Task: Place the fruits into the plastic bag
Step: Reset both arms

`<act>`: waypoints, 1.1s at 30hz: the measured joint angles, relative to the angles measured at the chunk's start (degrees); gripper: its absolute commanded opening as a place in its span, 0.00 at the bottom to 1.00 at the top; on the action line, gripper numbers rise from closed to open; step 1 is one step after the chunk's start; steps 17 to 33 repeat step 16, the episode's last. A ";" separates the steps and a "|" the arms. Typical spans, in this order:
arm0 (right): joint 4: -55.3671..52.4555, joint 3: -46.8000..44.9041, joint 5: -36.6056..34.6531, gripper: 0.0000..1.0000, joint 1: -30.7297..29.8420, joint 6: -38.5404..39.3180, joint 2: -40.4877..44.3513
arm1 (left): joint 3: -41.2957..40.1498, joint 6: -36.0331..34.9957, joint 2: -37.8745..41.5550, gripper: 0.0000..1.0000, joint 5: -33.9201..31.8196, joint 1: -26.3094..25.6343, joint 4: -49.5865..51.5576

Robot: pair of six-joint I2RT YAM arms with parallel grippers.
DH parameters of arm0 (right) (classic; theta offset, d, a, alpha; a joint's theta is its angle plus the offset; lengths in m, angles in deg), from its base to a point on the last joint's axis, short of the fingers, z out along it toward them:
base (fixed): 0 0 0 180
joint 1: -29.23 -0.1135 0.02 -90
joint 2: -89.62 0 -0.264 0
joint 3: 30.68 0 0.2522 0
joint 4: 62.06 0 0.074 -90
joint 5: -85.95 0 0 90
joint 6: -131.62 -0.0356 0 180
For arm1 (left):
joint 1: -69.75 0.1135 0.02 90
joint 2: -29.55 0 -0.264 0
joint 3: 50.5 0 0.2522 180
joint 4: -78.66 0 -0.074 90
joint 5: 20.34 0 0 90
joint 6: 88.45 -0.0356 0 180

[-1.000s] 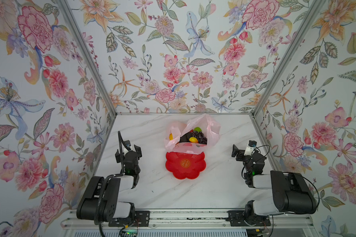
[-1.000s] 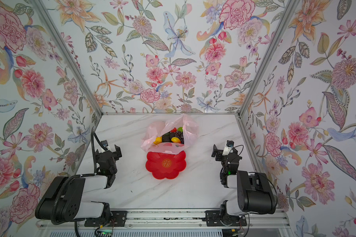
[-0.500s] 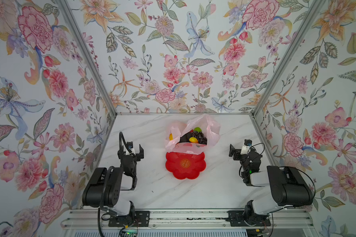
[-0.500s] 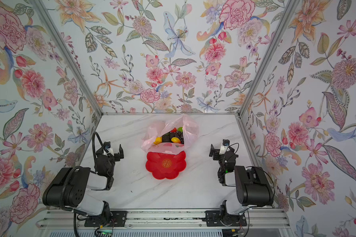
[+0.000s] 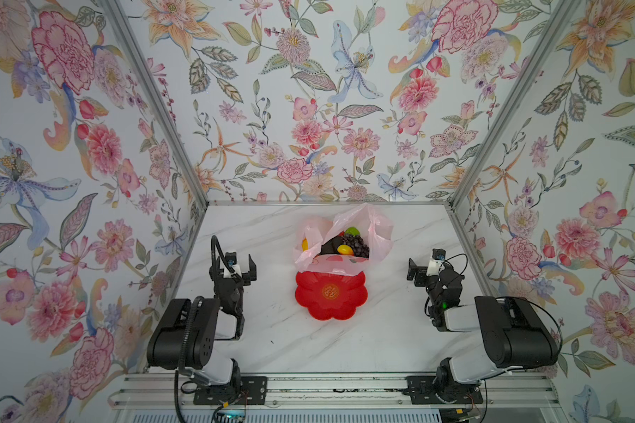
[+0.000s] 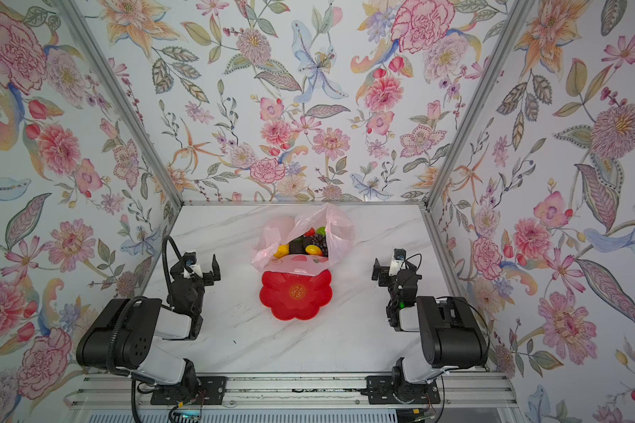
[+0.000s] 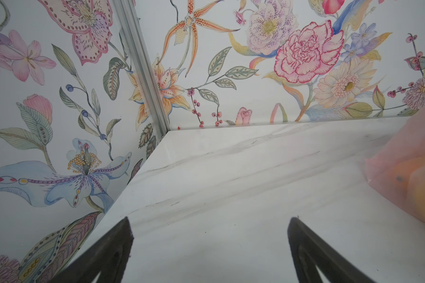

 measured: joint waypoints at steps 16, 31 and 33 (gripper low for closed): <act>-0.66 0.35 -0.63 0.99 -0.11 0.37 0.00 | 0.00 0.00 0.00 0.99 0.00 0.00 -0.11; -0.66 0.35 -0.63 0.99 -0.11 0.37 0.00 | 0.00 0.00 0.00 0.99 0.00 0.00 -0.11; -0.66 0.35 -0.63 0.99 -0.11 0.37 0.00 | 0.00 0.00 0.00 0.99 0.00 0.00 -0.11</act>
